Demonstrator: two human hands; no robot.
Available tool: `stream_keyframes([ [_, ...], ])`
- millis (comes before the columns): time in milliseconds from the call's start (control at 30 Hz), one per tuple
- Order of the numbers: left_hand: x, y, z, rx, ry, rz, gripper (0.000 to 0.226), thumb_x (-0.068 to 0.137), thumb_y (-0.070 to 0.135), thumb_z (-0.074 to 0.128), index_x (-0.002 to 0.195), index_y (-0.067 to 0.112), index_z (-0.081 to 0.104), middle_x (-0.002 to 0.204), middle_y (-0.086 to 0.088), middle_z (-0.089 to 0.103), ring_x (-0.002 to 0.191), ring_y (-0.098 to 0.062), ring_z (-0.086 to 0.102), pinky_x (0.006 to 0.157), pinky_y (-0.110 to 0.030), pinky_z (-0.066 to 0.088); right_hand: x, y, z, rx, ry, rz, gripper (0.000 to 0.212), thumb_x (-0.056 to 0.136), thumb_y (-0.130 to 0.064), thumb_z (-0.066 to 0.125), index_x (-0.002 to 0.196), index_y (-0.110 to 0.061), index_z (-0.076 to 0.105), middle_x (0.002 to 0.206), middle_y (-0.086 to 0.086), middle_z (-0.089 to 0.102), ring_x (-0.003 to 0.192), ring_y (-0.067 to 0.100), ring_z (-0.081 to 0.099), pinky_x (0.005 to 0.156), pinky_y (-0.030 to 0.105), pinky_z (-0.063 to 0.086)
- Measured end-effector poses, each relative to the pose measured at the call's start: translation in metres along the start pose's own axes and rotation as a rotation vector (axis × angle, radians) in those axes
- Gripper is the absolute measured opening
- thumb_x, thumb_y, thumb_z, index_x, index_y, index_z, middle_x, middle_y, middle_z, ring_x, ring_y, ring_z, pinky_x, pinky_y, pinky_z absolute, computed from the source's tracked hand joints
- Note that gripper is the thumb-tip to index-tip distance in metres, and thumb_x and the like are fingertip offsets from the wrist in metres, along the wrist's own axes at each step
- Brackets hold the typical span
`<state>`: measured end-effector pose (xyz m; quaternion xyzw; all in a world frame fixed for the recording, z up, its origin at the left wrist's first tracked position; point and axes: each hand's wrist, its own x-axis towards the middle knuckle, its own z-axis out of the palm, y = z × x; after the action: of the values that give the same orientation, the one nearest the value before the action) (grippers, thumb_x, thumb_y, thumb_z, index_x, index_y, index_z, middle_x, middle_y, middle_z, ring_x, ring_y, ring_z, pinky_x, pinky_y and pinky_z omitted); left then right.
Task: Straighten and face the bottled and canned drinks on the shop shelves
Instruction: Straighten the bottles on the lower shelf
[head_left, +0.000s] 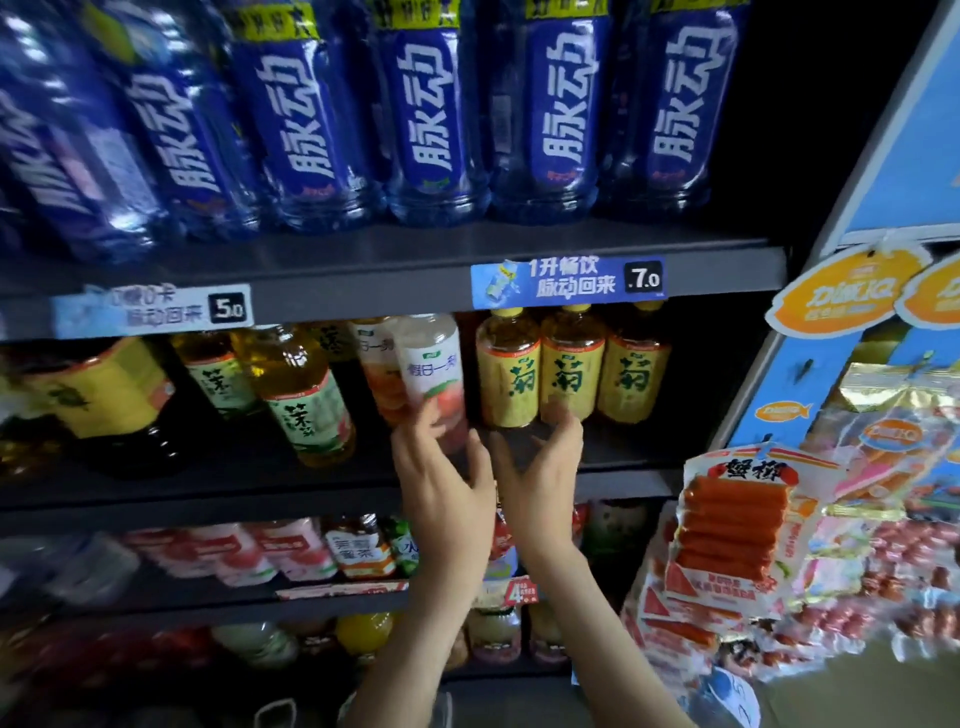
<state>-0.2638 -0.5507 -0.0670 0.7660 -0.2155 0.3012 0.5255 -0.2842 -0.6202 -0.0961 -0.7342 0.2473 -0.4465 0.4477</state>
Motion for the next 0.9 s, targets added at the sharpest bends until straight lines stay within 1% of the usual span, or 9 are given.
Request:
stream_keyframes([
  [100, 0.019, -0.028, -0.026, 0.057, 0.042, -0.056, 0.044, 0.084, 0.005, 0.066, 0.123, 0.001, 0.046, 0.113, -0.013, 0.049, 0.097, -0.023, 0.058, 0.087, -0.020, 0.045, -0.003, -0.019, 0.030, 0.016, -0.090, -0.005, 0.059, 0.084, -0.014, 0.069, 0.133, -0.002, 0.040, 0.126, 0.012, 0.049, 0.120, 0.027, 0.047, 0.099, 0.035, 0.041],
  [200, 0.035, -0.051, -0.036, 0.077, 0.016, -0.145, 0.050, 0.083, 0.008, 0.069, 0.125, -0.002, 0.046, 0.118, -0.018, 0.048, 0.104, -0.026, 0.057, 0.090, -0.034, 0.050, -0.003, -0.030, 0.059, 0.005, -0.103, 0.000, 0.065, 0.079, -0.017, 0.074, 0.132, -0.003, 0.042, 0.125, 0.012, 0.051, 0.118, 0.024, 0.046, 0.095, 0.029, 0.040],
  [267, 0.043, -0.065, -0.035, 0.067, -0.029, -0.146, 0.053, 0.084, 0.009, 0.067, 0.130, -0.001, 0.043, 0.123, -0.019, 0.048, 0.111, -0.026, 0.055, 0.094, -0.032, 0.047, -0.001, -0.031, 0.076, -0.023, -0.086, 0.021, 0.072, 0.075, -0.018, 0.076, 0.135, -0.002, 0.039, 0.126, 0.014, 0.050, 0.119, 0.026, 0.045, 0.096, 0.033, 0.040],
  [333, 0.049, -0.078, -0.028, 0.075, -0.092, -0.124, 0.055, 0.087, 0.012, 0.064, 0.134, -0.001, 0.039, 0.128, -0.018, 0.049, 0.118, -0.026, 0.053, 0.096, -0.031, 0.045, 0.002, -0.026, 0.087, -0.053, -0.051, 0.022, 0.070, 0.076, -0.019, 0.075, 0.134, 0.000, 0.039, 0.124, 0.017, 0.052, 0.116, 0.031, 0.047, 0.094, 0.039, 0.043],
  [433, 0.055, -0.091, -0.012, 0.072, -0.159, -0.145, 0.055, 0.090, 0.012, 0.060, 0.137, -0.004, 0.036, 0.134, -0.021, 0.046, 0.126, -0.032, 0.047, 0.104, -0.036, 0.040, 0.004, -0.019, 0.095, -0.143, 0.035, -0.032, 0.069, 0.075, -0.023, 0.077, 0.129, 0.004, 0.043, 0.116, 0.019, 0.055, 0.107, 0.032, 0.050, 0.085, 0.029, 0.040],
  [533, 0.062, -0.098, 0.003, 0.011, -0.219, -0.200, 0.059, 0.090, 0.013, 0.059, 0.140, -0.004, 0.033, 0.138, -0.021, 0.046, 0.129, -0.031, 0.044, 0.109, -0.038, 0.035, 0.005, -0.015, 0.098, -0.194, 0.122, -0.039, 0.071, 0.072, -0.028, 0.082, 0.123, 0.005, 0.047, 0.109, 0.019, 0.057, 0.100, 0.032, 0.050, 0.081, 0.027, 0.038],
  [667, 0.070, -0.109, 0.015, -0.033, -0.271, -0.260, 0.067, 0.087, 0.009, 0.061, 0.143, -0.002, 0.027, 0.139, -0.023, 0.043, 0.129, -0.034, 0.043, 0.105, -0.049, 0.036, 0.006, -0.012, 0.098, -0.226, 0.193, -0.046, 0.069, 0.069, -0.031, 0.083, 0.118, 0.005, 0.049, 0.105, 0.018, 0.057, 0.097, 0.028, 0.047, 0.080, 0.031, 0.040],
  [767, 0.073, -0.111, 0.018, -0.021, -0.293, -0.312, 0.072, 0.085, 0.008, 0.062, 0.144, 0.002, 0.023, 0.137, -0.022, 0.045, 0.126, -0.033, 0.045, 0.104, -0.049, 0.038, 0.005, -0.014, 0.098, -0.244, 0.189, -0.030, 0.070, 0.067, -0.028, 0.084, 0.119, 0.004, 0.049, 0.107, 0.018, 0.056, 0.099, 0.032, 0.049, 0.081, 0.038, 0.044],
  [900, 0.070, -0.112, 0.018, 0.094, -0.323, -0.280, 0.069, 0.086, 0.020, 0.064, 0.141, -0.001, 0.028, 0.126, -0.024, 0.053, 0.112, -0.040, 0.054, 0.090, -0.044, 0.045, 0.002, -0.010, 0.097, -0.283, 0.171, -0.050, 0.069, 0.070, -0.027, 0.083, 0.120, 0.006, 0.050, 0.104, 0.020, 0.055, 0.095, 0.036, 0.052, 0.079, 0.043, 0.047],
])
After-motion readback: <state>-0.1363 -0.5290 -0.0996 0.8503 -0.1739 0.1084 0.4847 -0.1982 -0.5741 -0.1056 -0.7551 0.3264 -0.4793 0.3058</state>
